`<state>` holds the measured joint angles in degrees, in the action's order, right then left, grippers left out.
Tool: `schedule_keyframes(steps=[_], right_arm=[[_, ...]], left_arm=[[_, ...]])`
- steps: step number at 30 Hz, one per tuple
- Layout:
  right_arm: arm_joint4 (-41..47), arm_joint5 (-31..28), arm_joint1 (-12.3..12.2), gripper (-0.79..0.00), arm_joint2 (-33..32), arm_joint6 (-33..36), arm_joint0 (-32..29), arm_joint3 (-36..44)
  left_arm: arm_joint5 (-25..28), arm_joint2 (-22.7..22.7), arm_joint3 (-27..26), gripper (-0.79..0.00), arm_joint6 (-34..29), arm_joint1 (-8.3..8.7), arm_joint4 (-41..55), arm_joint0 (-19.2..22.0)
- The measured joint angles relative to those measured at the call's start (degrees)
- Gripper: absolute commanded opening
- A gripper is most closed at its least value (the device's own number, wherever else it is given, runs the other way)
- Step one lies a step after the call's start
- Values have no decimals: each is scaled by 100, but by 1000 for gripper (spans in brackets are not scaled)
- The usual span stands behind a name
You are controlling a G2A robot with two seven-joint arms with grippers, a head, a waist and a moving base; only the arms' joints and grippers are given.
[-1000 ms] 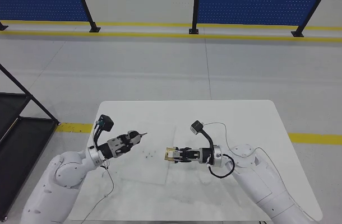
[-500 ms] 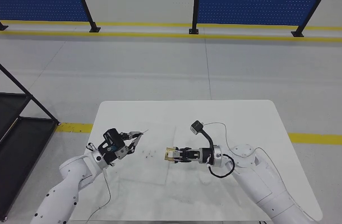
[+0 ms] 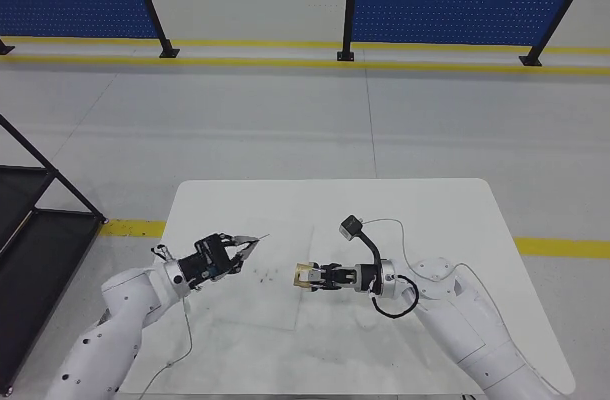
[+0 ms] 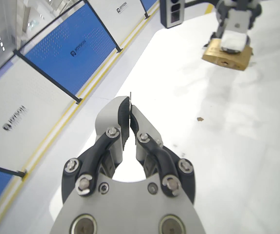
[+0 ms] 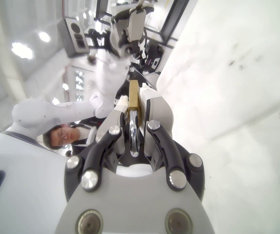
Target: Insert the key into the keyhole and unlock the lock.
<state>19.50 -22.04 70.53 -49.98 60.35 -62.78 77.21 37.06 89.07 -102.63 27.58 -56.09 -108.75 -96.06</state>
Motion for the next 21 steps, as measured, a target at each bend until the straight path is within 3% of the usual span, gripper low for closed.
schedule_keyframes(steps=[2,5,7,12,21], right_arm=[[0,0,0,-785,0,0,0,0],[0,0,0,-785,0,0,0,0],[0,0,0,-785,0,0,0,0],[0,0,0,-785,0,0,0,0],[0,0,0,-785,0,0,0,0]], left_arm=[[-243,-25,-47,-785,169,52,-886,22],[-1024,-197,-87,-785,228,123,-2423,-3],[-1371,-238,-30,-785,623,166,-3035,37],[-1960,-159,115,-785,1462,253,-3766,94],[-1965,-159,130,-785,1465,256,-3805,102]])
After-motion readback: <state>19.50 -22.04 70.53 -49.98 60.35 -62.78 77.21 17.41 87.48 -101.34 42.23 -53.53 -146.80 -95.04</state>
